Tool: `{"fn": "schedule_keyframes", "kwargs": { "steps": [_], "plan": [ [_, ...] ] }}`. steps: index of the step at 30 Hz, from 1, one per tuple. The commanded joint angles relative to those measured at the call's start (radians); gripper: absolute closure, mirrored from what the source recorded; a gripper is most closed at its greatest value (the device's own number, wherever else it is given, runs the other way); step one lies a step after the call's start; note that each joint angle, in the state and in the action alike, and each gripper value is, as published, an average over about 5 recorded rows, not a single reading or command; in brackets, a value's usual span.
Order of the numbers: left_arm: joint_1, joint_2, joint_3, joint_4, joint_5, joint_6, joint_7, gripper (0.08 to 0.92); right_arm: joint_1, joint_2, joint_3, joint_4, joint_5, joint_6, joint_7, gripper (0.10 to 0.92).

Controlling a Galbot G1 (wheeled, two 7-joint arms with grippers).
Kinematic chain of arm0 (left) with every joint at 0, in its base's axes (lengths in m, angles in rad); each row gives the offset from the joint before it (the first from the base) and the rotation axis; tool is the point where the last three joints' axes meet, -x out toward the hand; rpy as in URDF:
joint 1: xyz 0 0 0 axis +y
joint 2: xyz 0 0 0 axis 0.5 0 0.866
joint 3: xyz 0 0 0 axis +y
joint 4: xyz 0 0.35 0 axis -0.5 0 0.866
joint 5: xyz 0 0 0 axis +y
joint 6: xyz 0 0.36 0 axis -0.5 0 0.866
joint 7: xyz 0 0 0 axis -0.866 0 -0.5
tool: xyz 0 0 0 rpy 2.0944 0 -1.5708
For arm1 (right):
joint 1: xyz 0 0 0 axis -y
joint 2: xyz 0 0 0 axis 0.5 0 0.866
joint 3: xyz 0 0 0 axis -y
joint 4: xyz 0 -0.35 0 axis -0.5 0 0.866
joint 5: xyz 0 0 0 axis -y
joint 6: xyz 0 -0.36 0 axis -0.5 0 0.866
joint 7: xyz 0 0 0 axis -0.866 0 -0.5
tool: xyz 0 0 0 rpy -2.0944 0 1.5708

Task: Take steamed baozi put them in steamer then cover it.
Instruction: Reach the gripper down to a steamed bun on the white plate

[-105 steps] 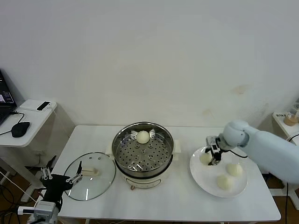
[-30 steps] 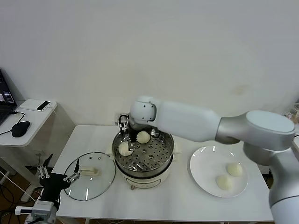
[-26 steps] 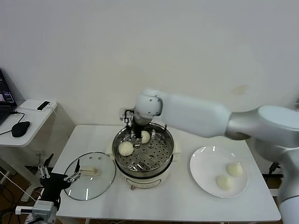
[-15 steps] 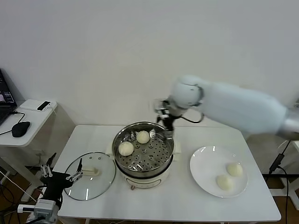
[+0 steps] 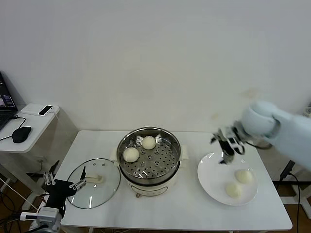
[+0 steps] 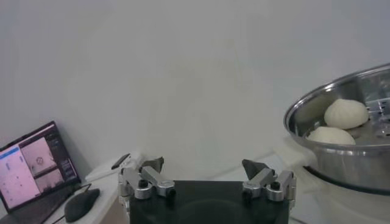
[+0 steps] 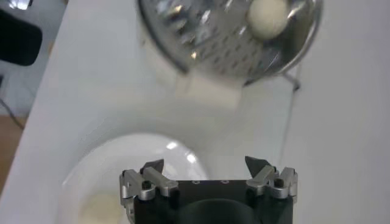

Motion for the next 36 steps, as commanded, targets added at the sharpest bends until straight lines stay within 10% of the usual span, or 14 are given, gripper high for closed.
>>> {"fn": "schedule_keyframes", "kwargs": {
  "steps": [1, 36],
  "plan": [
    [-0.001, 0.001, 0.013, 0.013, 0.006, 0.0, 0.0, 0.177, -0.573, -0.253, 0.403, 0.076, -0.19, 0.072, -0.005, 0.203],
    [0.002, -0.022, 0.006, 0.031, 0.022, 0.004, 0.0, 0.177, -0.643, 0.064, 0.383, -0.214, -0.258, 0.015, 0.117, 0.203]
  ]
}}
